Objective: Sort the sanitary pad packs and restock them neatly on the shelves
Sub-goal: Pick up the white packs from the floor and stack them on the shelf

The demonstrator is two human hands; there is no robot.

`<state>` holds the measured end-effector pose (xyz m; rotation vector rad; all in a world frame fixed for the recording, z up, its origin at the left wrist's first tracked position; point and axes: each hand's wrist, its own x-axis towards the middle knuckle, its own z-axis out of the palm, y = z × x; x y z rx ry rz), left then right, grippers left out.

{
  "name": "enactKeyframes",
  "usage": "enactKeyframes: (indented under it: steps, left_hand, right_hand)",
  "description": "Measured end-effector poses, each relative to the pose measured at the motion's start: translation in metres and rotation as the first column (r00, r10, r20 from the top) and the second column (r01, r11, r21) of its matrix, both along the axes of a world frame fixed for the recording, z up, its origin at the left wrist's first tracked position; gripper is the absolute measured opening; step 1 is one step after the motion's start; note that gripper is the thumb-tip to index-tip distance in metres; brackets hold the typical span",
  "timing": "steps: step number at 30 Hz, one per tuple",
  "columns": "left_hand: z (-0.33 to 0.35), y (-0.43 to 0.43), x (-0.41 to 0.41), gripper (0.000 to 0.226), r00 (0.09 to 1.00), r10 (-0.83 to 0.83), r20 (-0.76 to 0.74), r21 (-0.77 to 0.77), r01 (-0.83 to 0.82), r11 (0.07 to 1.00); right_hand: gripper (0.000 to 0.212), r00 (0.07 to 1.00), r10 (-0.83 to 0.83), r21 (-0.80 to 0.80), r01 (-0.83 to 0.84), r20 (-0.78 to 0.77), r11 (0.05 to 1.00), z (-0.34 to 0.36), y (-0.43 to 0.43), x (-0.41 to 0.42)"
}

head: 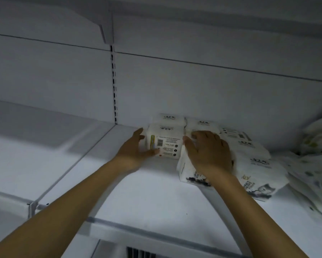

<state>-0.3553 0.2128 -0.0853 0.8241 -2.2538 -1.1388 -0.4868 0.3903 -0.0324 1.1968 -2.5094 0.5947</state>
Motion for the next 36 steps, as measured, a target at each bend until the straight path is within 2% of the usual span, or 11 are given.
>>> enactKeyframes:
  steps: [2,5,8,11,14,20,26,29,32,36]
  left_hand:
    - [0.002,0.005,0.018,0.092,1.0,0.016,0.01,-0.114,-0.015,0.993]
    - [0.005,0.014,0.052,0.101,0.997,-0.018,0.075,-0.283,0.038,0.958]
    - [0.013,0.019,0.091,0.099,0.997,-0.012,0.081,-0.387,0.043,0.921]
    - [0.022,0.019,0.145,0.087,0.995,0.078,0.065,-0.53,-0.031,0.847]
    - [0.022,0.011,0.217,0.081,0.978,0.193,0.076,-0.635,-0.102,0.765]
    - [-0.012,0.004,0.388,0.081,0.879,0.438,0.189,-0.618,-0.24,0.749]
    - [-0.048,0.011,0.554,0.096,0.753,0.589,0.292,-0.553,-0.369,0.747]
    - [-0.063,0.014,0.619,0.091,0.699,0.64,0.319,-0.544,-0.418,0.728]
    - [-0.078,0.016,0.667,0.082,0.646,0.677,0.354,-0.539,-0.45,0.712]
    - [-0.092,0.011,0.706,0.082,0.605,0.682,0.412,-0.5,-0.476,0.724]
  right_hand:
    - [0.043,0.997,0.049,-0.176,-0.037,0.06,0.984,0.003,0.001,0.003]
    - [0.042,0.985,0.163,-0.385,-0.17,-0.053,0.907,0.006,-0.008,0.035]
    - [0.034,0.94,0.303,-0.386,-0.341,-0.157,0.857,0.005,-0.03,0.087]
    - [0.028,0.892,0.429,-0.334,-0.451,-0.144,0.827,0.002,-0.054,0.133]
    - [0.034,0.835,0.54,-0.301,-0.545,-0.11,0.782,-0.006,-0.076,0.179]
    - [0.035,0.681,0.731,-0.232,-0.72,-0.051,0.654,-0.038,-0.115,0.322]
    - [0.044,0.495,0.868,-0.066,-0.866,0.029,0.496,-0.087,-0.145,0.483]
    - [0.045,0.449,0.891,-0.016,-0.892,0.059,0.451,-0.104,-0.158,0.545]
    - [0.057,0.407,0.905,0.073,-0.913,0.121,0.401,-0.122,-0.168,0.59]
    - [0.062,0.399,0.896,0.134,-0.916,0.192,0.379,-0.142,-0.18,0.625]
